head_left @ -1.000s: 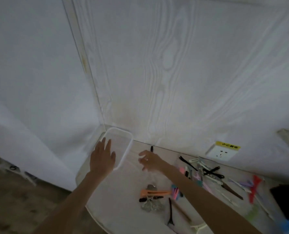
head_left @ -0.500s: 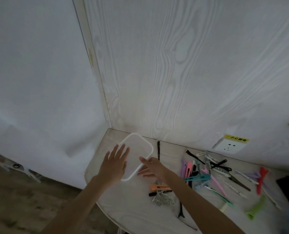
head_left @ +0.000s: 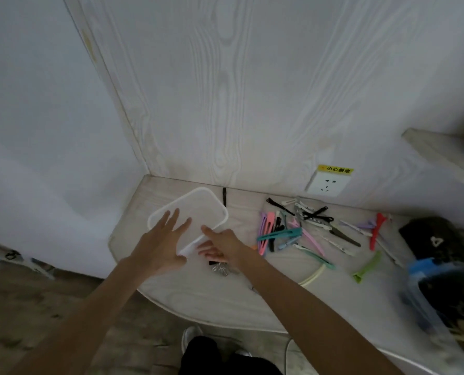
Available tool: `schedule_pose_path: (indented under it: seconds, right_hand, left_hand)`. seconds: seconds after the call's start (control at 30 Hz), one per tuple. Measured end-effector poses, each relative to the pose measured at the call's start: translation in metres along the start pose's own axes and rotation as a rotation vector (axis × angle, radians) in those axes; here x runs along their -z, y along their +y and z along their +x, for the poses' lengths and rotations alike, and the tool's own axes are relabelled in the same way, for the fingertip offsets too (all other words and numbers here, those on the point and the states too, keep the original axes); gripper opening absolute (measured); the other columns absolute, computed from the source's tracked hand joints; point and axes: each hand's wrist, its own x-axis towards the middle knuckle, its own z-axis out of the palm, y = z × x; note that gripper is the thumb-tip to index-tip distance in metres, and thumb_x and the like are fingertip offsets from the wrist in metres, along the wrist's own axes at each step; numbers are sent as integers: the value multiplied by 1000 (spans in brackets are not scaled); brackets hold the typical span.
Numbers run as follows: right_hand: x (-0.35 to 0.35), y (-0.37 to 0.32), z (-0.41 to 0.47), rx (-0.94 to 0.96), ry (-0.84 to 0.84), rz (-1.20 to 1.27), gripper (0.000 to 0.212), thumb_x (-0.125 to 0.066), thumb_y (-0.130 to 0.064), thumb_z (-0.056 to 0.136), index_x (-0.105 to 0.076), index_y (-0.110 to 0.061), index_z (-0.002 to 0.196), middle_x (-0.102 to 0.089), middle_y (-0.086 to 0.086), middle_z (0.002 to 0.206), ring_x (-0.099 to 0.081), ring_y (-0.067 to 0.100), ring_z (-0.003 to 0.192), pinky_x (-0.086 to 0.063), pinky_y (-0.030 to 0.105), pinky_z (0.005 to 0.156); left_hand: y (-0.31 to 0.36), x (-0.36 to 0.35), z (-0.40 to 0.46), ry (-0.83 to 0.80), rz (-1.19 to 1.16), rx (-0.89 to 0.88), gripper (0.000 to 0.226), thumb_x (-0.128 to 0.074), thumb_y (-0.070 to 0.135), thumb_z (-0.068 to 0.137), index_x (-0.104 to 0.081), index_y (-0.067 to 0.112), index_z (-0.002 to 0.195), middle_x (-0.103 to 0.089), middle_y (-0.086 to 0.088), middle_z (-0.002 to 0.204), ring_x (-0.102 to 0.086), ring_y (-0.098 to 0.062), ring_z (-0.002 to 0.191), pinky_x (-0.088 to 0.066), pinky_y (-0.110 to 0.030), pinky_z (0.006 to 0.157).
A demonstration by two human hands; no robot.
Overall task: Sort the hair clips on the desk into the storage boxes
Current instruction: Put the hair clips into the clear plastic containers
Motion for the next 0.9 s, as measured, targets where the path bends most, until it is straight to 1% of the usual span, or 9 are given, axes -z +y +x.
schedule_pose_path:
  seconds: [0.13,0.3,0.4,0.5,0.63,0.7,0.8,0.87,0.9]
  right_hand:
    - [-4,1,2,13,37,-6,41,-56,-44,88,-61,-5,100,-67,2,72,-57,6,45,-49,18,48]
    - [-7,7,5,55,102,21,38,-59,-45,86,-61,-8,75,-67,6,66,-58,7,43,-52,20,51]
    - [-7,9,8,154,196,-107,41,-60,-43,85,-63,-8,64,-72,11,68,-58,8,43,-54,22,56]
    - [3,0,0,66,83,-62,40,-66,-41,82,-66,-1,77,-67,0,51,-58,4,38,-48,15,41]
    - [28,-4,-9,82,-76,-131,22,-67,-34,82,-64,-12,83,-69,3,78,-65,8,56,-56,18,60]
    - [42,-2,-11,196,-120,-224,5,-64,-19,86,-62,-19,90,-66,2,82,-64,2,53,-54,15,57]
    - [58,-1,-10,364,-102,-547,42,-54,-9,91,-48,-27,127,-58,-6,90,-59,-2,63,-51,18,69]
    - [64,-4,-12,480,-87,-853,47,-49,-15,93,-38,-34,135,-53,-12,89,-48,-4,71,-43,20,75]
    - [66,-5,-12,541,-73,-982,45,-47,-19,94,-38,-35,135,-53,-11,90,-46,-1,72,-40,20,74]
  left_hand:
    - [5,4,-1,2,114,15,96,-65,38,80,0,27,149,10,-4,159,1,-23,147,-41,-37,104]
    - [14,11,2,46,255,21,91,-67,40,79,-12,20,149,-6,-8,159,-15,-24,145,-30,-36,111]
    - [21,9,-2,-15,262,32,104,-72,38,76,-2,13,149,2,-12,158,-11,-28,146,-33,-38,110]
    - [24,4,-9,-35,227,24,111,-69,47,76,6,8,148,10,-15,157,-1,-32,146,-27,-39,114]
    - [15,-4,-11,113,39,0,82,-44,53,90,-3,15,150,4,-7,159,-2,-25,147,-29,-38,113]
    - [6,-4,-11,101,-27,-23,76,-38,54,92,-4,19,150,3,-2,159,0,-21,147,-26,-39,114]
    - [-5,6,-13,68,-181,-27,78,-21,72,83,-11,31,148,-6,9,158,-4,-12,147,-29,-43,114]
    - [-9,16,-18,172,-299,-14,91,-5,84,70,-23,35,145,-21,14,154,-18,-10,144,-31,-40,113]
    - [-11,23,-20,286,-331,-10,85,-11,82,74,-33,35,142,-33,13,150,-29,-11,139,-36,-38,110]
